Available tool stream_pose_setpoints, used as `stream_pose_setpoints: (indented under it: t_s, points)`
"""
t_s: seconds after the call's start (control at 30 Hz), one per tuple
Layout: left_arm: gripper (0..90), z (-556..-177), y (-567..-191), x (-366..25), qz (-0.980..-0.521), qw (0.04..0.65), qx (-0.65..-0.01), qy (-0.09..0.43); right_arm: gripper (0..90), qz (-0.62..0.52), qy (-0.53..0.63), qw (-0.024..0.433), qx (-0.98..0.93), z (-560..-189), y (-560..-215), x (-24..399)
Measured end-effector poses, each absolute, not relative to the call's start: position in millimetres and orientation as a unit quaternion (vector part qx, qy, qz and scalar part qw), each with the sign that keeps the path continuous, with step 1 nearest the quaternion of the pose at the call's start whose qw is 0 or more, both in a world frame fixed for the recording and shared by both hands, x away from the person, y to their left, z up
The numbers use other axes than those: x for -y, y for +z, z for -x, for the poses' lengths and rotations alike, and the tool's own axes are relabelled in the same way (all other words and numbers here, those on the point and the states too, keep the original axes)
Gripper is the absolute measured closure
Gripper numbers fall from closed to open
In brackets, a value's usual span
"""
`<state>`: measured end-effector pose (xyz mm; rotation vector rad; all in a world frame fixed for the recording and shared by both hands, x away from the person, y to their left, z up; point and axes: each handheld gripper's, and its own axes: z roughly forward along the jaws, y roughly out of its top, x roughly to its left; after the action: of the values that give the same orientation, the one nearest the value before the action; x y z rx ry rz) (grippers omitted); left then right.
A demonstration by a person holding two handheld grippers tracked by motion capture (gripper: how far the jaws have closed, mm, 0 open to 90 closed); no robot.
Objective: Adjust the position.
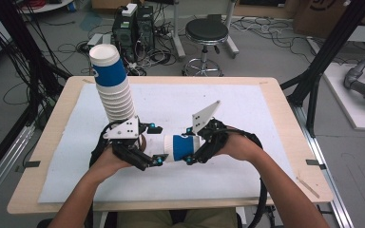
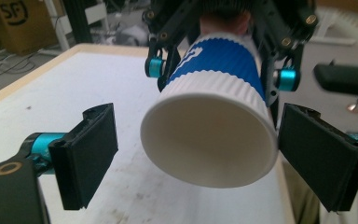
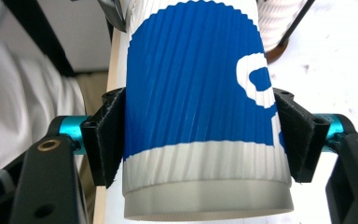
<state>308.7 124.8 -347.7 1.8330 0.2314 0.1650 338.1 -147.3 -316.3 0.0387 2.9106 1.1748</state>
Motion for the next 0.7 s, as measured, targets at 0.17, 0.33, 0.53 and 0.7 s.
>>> stream_pose_setpoints:
  t_s: [0.17,0.33,0.53,0.7]
  points:
    - [12.2,-312.4,-351.4,-131.6,-0.764,0.630,-0.116,0.068,27.4,-0.029,0.414,0.008,-0.910,-336.9,-322.9,160.9]
    - [11.4,-314.6,-351.5,-138.2,-0.735,0.664,-0.126,0.059,27.4,-0.049,0.464,0.007,-0.884,-336.2,-330.9,171.9]
    - [11.3,-314.9,-356.6,-136.6,-0.728,0.672,-0.127,0.046,27.2,-0.055,0.510,0.008,-0.858,-334.9,-337.6,175.7]
    - [11.3,-314.4,-361.0,-131.7,-0.729,0.672,-0.124,0.040,27.1,-0.066,0.538,0.000,-0.841,-333.7,-342.7,176.7]
